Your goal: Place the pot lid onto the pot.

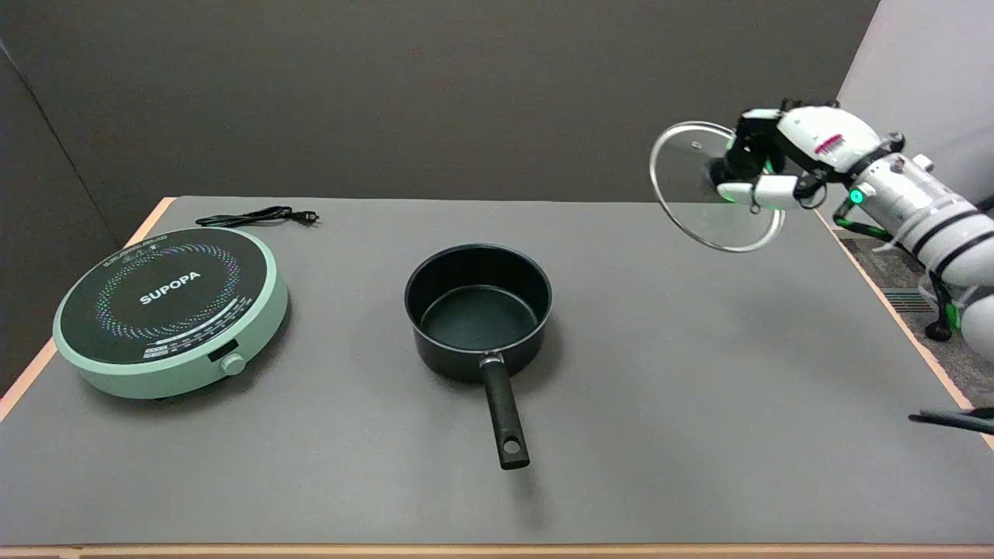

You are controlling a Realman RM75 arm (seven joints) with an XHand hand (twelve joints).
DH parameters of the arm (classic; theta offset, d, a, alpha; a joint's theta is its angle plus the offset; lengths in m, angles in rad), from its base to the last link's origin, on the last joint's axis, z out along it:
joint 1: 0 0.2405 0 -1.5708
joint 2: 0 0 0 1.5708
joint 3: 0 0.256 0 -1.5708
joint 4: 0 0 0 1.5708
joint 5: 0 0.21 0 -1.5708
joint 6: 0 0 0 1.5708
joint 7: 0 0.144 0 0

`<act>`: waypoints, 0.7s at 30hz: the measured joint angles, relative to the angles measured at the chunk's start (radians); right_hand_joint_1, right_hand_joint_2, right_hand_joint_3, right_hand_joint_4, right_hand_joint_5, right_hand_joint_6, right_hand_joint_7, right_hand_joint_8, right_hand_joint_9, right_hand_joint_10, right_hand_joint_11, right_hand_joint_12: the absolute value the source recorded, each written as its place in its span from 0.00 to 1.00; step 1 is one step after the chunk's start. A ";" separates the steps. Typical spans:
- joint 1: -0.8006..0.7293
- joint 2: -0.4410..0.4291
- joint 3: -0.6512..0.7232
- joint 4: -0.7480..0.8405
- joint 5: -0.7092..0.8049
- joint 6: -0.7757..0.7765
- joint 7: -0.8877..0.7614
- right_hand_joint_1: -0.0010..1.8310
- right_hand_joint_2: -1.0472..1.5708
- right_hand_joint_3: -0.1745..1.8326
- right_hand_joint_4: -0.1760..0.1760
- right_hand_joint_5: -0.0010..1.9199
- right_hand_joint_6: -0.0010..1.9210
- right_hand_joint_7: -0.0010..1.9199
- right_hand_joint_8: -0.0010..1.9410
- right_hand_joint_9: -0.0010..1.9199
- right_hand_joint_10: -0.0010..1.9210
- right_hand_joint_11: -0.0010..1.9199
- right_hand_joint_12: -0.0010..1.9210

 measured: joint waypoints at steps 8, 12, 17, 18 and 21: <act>0.050 0.058 -0.039 -0.084 0.005 -0.042 0.090 0.66 0.80 0.23 0.31 0.38 0.69 0.51 0.59 0.45 0.86 0.30 0.73; 0.064 0.078 -0.052 -0.117 0.007 -0.058 0.150 0.66 0.80 0.23 0.31 0.38 0.69 0.51 0.59 0.45 0.86 0.30 0.74; 0.078 0.098 -0.068 -0.148 0.008 -0.076 0.226 0.66 0.80 0.23 0.31 0.38 0.69 0.51 0.59 0.45 0.86 0.30 0.74; 0.080 0.102 -0.071 -0.153 0.008 -0.079 0.241 0.66 0.80 0.23 0.31 0.38 0.69 0.51 0.59 0.45 0.86 0.30 0.74; 0.085 0.111 -0.080 -0.165 0.007 -0.086 0.279 0.66 0.80 0.23 0.31 0.38 0.69 0.51 0.59 0.45 0.86 0.31 0.74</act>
